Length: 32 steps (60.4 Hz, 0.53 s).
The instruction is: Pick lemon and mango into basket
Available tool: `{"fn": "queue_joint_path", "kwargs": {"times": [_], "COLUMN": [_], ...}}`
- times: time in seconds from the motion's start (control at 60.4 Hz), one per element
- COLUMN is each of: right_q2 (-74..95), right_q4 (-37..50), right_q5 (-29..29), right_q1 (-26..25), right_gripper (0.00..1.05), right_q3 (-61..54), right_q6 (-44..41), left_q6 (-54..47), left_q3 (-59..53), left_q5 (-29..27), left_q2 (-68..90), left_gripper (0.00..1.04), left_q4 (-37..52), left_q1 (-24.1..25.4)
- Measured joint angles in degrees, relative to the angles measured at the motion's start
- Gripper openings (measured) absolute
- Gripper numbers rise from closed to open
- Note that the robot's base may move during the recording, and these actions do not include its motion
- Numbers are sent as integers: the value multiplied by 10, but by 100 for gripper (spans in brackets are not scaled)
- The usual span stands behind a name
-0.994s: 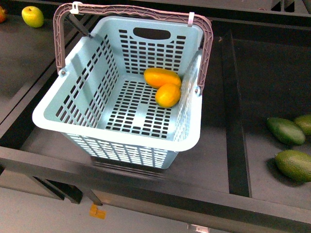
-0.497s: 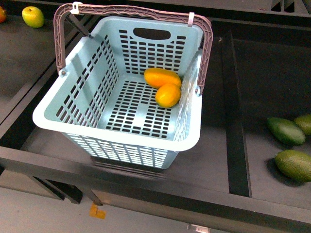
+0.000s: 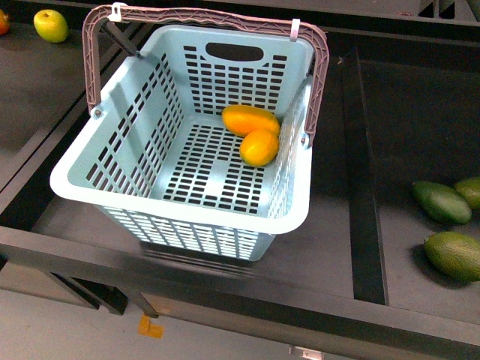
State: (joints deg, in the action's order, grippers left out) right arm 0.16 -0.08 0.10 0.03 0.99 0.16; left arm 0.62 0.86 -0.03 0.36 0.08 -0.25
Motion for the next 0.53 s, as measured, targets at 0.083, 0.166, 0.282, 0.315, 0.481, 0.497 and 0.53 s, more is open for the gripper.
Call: {"fn": "queue_joint_path", "kwargs": {"times": [0.083, 0.166, 0.282, 0.315, 0.481, 0.497, 0.53], "right_q2": [0, 0, 0, 0, 0, 0, 0], "right_q4": [0, 0, 0, 0, 0, 0, 0], "right_q5": [0, 0, 0, 0, 0, 0, 0], "right_q1": [0, 0, 0, 0, 0, 0, 0], "right_gripper": [96, 96, 96, 96, 96, 96, 96], "right_q3": [0, 0, 0, 0, 0, 0, 0], "right_q6": [0, 0, 0, 0, 0, 0, 0], "left_q6": [0, 0, 0, 0, 0, 0, 0], "left_q3": [0, 0, 0, 0, 0, 0, 0], "left_q5": [0, 0, 0, 0, 0, 0, 0], "left_q2": [0, 0, 0, 0, 0, 0, 0], "left_gripper": [3, 7, 30, 37, 71, 74, 81], "left_q4": [0, 0, 0, 0, 0, 0, 0], "left_q1": [0, 0, 0, 0, 0, 0, 0]}}
